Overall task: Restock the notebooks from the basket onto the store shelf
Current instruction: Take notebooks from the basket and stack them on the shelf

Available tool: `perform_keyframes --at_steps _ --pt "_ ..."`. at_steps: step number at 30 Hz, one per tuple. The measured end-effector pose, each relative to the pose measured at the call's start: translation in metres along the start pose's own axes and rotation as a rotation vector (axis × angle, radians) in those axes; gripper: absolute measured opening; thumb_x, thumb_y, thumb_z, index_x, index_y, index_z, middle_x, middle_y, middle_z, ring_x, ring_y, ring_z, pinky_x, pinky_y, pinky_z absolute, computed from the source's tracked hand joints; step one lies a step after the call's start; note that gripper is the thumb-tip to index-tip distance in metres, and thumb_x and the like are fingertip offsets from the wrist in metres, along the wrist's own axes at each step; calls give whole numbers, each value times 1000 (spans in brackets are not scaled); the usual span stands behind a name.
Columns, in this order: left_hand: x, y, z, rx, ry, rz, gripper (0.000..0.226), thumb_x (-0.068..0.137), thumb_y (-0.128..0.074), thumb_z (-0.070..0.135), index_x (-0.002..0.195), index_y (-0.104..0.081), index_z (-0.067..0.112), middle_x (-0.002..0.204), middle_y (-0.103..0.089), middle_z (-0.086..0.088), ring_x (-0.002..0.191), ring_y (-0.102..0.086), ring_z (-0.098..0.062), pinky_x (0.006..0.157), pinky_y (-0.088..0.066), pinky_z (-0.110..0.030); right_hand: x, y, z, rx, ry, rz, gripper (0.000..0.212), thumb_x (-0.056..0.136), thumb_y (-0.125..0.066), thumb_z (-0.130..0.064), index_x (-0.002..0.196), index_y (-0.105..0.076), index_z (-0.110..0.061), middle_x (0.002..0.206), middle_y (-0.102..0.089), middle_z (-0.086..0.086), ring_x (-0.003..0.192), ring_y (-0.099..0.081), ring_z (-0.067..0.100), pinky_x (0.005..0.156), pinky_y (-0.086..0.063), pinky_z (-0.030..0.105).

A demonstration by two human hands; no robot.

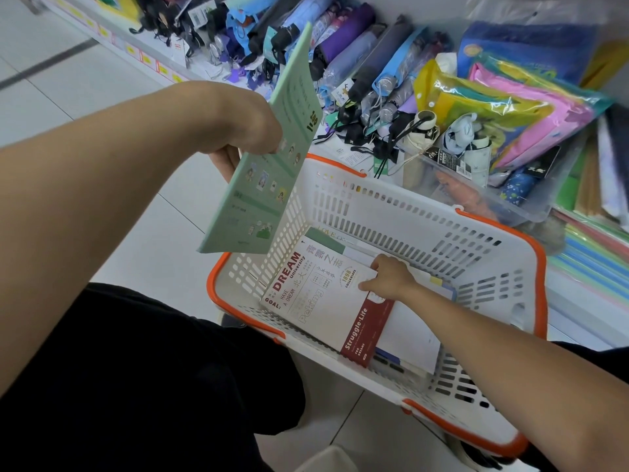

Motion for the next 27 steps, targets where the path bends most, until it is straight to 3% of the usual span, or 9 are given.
perform_keyframes --at_steps 5,10,15,17,21,24,27 --pt "1 -1 0 5 -5 24 26 102 -44 15 123 -55 3 88 -70 -15 71 -70 -27 51 -57 -44 -1 -2 -3 -27 -10 -1 76 71 -79 -50 133 -52 -15 130 -52 5 122 -49 26 95 -50 43" --pt "3 -2 1 26 -5 21 28 102 -44 15 126 -54 4 89 -70 -14 71 -71 -28 53 -58 -44 2 -2 -6 -64 -2 -7 66 75 -78 -48 128 -56 -15 132 -45 9 129 -38 30 96 -46 41" --pt "5 -3 0 41 -11 13 24 102 -44 15 122 -56 6 87 -71 -13 69 -72 -26 56 -60 -43 2 -3 -11 -56 18 -29 54 76 -79 -43 114 -62 -9 117 -61 6 107 -59 26 87 -54 41" --pt "6 -4 1 45 -14 16 24 102 -44 15 121 -55 6 87 -71 -13 68 -71 -26 54 -59 -43 2 -2 -13 -91 26 -20 53 76 -78 -42 115 -62 -10 118 -61 5 108 -58 25 88 -54 40" --pt "7 -6 1 46 -8 18 24 102 -44 14 121 -56 4 87 -70 -13 70 -71 -27 51 -58 -43 0 -5 -15 -104 23 -48 74 73 -76 -47 136 -50 -17 131 -57 3 122 -51 26 97 -49 40" --pt "6 -5 0 45 -6 11 28 102 -44 15 125 -54 4 86 -71 -13 68 -72 -26 52 -58 -44 0 -2 -17 -134 36 -45 71 71 -78 -46 132 -53 -20 128 -59 1 118 -56 24 95 -50 38" --pt "6 -5 1 44 -13 9 18 102 -44 15 116 -55 9 81 -71 -12 60 -71 -22 51 -58 -43 1 7 -17 -52 43 -31 56 71 -81 -44 117 -58 -23 121 -57 -3 110 -58 20 91 -51 36"
Point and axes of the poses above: each hand's wrist, its own x-axis towards the middle knuckle, its own y-axis out of the back of the hand, z = x × y, the point moved 9 cm from there along x, towards the middle knuckle
